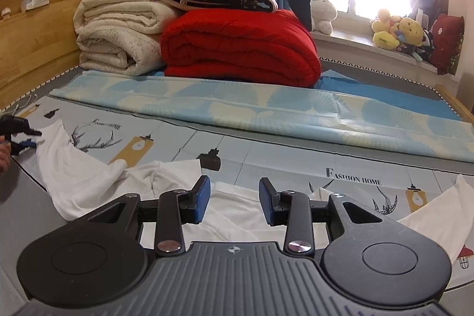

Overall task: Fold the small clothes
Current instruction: 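Grasp the white sleeve cuff with the left gripper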

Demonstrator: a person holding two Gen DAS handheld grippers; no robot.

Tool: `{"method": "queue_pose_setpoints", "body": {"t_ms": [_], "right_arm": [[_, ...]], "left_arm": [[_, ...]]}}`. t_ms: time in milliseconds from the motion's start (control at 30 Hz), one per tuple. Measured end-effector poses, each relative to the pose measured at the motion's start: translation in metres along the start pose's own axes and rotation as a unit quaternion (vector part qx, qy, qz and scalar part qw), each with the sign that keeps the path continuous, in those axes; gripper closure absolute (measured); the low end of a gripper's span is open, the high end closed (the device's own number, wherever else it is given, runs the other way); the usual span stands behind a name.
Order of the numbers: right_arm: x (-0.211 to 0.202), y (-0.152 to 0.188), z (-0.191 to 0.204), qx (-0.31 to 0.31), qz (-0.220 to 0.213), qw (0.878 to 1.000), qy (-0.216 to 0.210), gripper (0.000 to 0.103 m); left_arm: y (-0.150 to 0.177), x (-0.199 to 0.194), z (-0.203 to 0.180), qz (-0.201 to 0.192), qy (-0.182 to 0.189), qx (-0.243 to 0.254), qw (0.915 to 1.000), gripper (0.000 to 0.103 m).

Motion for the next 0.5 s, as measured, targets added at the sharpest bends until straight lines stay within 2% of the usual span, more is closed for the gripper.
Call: {"method": "queue_pose_setpoints", "body": {"t_ms": [33,67,100,133,333,500], "right_arm": [[0.003,0.002,0.000,-0.001,0.003,1.000,0.001,0.065],[0.005,0.004,0.000,-0.002,0.008,1.000,0.002,0.065],[0.008,0.005,0.001,-0.004,0.012,1.000,0.003,0.065],[0.008,0.006,0.001,-0.005,0.014,1.000,0.003,0.065],[0.010,0.007,0.001,-0.008,0.012,1.000,0.005,0.065],[0.008,0.004,-0.002,0.003,0.012,1.000,0.003,0.065]], "left_arm": [[0.002,0.004,-0.004,-0.004,-0.006,0.005,1.0000,0.068],[0.004,0.004,-0.004,-0.007,-0.012,0.012,0.9998,0.079],[0.005,0.006,-0.005,-0.009,-0.023,0.020,0.9995,0.095],[0.005,0.008,-0.005,-0.005,-0.030,0.027,0.9992,0.100],[0.006,-0.003,-0.029,-0.023,-0.051,0.065,0.9963,0.100],[0.020,-0.041,-0.090,-0.050,-0.063,0.132,0.9880,0.100]]}}
Point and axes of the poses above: each gripper's, at about its wrist camera, not at the fingertips, and x roughly the way its jaws point, z to its left, y to its underside, the point moved 8 cm from there along x, roughly the way its jaws point, and after that the axes turned 10 degrees about z, right-handed, at the moved point
